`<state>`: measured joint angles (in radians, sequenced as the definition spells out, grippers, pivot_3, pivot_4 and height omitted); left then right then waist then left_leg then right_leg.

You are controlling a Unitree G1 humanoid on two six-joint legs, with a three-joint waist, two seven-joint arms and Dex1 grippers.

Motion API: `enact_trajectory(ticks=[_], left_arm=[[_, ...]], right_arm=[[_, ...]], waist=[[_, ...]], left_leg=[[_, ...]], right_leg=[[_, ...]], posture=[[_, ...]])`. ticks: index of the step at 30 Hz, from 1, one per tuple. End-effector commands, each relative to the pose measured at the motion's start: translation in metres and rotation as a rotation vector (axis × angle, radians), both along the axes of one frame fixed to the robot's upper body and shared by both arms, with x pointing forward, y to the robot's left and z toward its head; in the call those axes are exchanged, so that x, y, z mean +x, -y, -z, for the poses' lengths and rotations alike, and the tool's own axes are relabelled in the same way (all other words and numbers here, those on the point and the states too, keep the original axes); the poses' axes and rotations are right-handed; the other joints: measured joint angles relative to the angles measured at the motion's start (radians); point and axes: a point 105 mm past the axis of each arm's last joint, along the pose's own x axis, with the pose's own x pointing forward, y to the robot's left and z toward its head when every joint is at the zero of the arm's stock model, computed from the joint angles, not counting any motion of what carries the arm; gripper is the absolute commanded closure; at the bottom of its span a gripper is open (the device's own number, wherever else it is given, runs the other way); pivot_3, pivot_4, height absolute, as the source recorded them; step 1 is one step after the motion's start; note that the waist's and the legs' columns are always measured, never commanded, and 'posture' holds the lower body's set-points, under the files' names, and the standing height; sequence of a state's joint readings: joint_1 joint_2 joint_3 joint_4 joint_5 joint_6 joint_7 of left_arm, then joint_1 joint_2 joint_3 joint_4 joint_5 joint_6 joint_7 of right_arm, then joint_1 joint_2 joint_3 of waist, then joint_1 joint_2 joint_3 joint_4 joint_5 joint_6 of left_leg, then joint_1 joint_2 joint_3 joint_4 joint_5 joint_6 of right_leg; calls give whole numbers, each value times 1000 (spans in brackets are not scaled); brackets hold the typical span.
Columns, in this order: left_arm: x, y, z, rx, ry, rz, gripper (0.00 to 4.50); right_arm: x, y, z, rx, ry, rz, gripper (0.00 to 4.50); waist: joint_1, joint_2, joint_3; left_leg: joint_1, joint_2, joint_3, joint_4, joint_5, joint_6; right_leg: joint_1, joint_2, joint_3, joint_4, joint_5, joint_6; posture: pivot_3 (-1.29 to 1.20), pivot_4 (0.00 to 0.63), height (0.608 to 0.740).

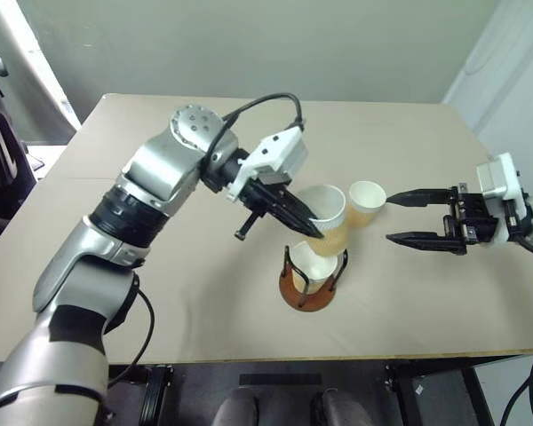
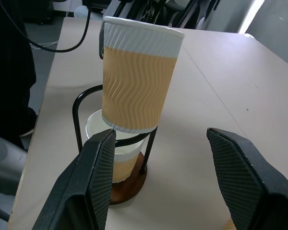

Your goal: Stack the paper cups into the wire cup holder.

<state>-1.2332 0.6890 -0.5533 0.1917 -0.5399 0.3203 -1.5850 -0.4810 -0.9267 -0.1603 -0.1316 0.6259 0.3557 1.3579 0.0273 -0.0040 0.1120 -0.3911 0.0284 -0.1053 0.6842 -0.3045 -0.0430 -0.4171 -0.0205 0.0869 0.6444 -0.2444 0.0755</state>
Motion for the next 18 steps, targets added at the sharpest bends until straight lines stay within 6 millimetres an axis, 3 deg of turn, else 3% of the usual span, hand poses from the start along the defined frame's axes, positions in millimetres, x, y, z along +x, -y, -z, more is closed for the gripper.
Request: enact_trajectory(ticks=[1,18], left_arm=[[-6,-2,3,46,63,56,4462],[-18,-6,-5,74,36,81,4462]], right_arm=[[-5,2,-12,-9,67,8,1471],[-4,2,-13,-14,66,10,1471]], waist=[[1,0,0],[3,0,0]], left_leg=[[0,0,0,0,0,0],[0,0,0,0,0,0]], right_leg=[[0,0,0,0,0,0],[0,0,0,0,0,0]], posture=[[0,150,740],[0,150,740]])
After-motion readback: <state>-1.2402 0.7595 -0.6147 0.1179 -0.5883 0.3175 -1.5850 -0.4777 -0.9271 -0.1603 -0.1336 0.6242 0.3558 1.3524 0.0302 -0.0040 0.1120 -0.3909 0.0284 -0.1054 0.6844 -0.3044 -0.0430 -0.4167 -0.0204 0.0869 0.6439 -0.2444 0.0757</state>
